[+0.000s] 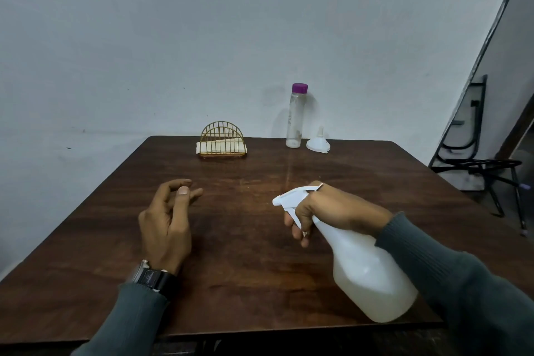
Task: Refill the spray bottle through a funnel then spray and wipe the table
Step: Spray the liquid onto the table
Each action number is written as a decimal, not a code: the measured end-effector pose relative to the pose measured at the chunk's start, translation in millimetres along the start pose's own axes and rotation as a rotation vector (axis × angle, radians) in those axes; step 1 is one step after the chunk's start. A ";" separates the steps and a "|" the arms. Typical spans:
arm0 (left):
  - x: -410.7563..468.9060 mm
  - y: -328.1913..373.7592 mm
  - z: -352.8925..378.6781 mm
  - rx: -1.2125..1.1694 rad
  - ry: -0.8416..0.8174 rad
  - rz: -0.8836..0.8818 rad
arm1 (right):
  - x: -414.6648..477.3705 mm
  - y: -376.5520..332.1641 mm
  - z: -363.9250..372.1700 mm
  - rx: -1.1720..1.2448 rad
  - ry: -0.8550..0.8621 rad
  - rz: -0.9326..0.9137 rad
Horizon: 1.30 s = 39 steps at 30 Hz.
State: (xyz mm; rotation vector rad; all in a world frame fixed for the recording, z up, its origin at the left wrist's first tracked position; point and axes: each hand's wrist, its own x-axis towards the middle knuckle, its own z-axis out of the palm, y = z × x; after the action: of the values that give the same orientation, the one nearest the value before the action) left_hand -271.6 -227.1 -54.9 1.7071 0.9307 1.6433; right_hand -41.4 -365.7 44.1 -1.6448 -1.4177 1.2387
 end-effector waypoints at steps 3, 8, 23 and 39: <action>-0.5 2.3 0.2 -0.005 -0.003 -0.012 | -0.1 -1.9 3.1 -0.038 0.001 0.000; -1.3 4.8 -0.1 -0.019 -0.003 -0.025 | 2.5 -2.1 1.9 -0.254 0.059 0.096; -5.8 23.9 -0.9 -0.011 0.041 -0.017 | -26.5 37.2 -54.8 0.433 0.629 0.137; -7.0 23.3 1.1 0.070 0.022 -0.068 | -43.0 58.6 -76.7 0.415 0.813 0.232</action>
State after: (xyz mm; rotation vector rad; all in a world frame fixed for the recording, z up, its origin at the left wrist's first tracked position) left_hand -268.4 -246.3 -40.2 1.6872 1.0563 1.6062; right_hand 52.6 -411.7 29.5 -1.7358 -0.4520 0.7465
